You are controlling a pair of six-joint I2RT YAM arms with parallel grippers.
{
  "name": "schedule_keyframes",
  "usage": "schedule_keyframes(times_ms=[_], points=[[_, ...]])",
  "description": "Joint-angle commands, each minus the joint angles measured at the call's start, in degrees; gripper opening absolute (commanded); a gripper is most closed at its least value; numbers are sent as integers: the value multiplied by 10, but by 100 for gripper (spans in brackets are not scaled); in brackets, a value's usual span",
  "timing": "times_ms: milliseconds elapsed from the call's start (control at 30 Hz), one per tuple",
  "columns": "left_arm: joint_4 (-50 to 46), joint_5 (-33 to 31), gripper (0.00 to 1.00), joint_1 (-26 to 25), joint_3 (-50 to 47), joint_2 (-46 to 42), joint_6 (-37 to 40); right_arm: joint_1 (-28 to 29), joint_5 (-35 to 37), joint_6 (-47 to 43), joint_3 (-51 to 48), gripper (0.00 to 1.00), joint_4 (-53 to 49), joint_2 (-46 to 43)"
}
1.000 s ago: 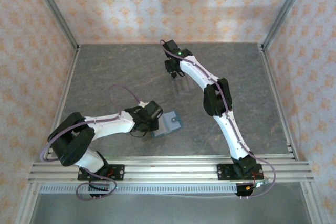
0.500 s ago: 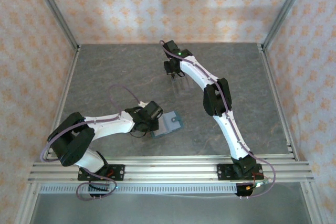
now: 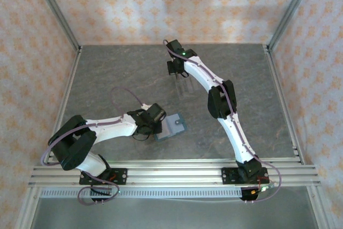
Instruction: Put the credit cards into the card holder
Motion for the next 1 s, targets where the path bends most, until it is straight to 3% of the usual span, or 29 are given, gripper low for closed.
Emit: schedule_keyframes(times_ms=[0,200,333,667,767,967], points=[[-56,12,33,5,-25,10,16,-2,21,-12,20,0,-19,-43],[-65,13,33,5,-19,-2,26,-1,26,-10,19,0,-36,-98],[-77,14,34,6,-10,-15,37,3,15,-5,-32,0,-33,-170],[-77,29,30,13,-4,-19,53,25,-94,62,-485,0,189,-462],[-63,47,24,14,-7,-42,65,40,-114,71,-565,0,214,-500],[-87,31,26,16,6,-81,76,64,-157,98,-690,0,283,-547]])
